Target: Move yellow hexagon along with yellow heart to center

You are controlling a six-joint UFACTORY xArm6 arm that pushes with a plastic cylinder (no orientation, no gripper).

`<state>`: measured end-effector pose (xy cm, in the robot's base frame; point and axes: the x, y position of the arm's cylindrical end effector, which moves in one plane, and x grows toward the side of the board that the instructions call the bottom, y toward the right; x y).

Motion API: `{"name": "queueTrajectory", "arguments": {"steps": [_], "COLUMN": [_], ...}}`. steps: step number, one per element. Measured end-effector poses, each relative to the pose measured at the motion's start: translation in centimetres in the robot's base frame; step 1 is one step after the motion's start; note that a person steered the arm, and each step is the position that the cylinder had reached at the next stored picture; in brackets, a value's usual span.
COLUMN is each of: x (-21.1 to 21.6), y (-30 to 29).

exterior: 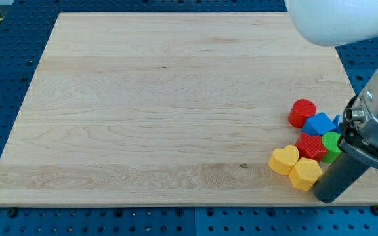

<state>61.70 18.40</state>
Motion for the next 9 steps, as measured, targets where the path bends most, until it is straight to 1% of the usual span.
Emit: {"name": "queueTrajectory", "arguments": {"steps": [2,3,5,6,9], "x": [-0.2,-1.3,-1.7,-2.8,-8.9], "y": [-3.2,-5.4,-6.1,-5.1,-4.9]}}
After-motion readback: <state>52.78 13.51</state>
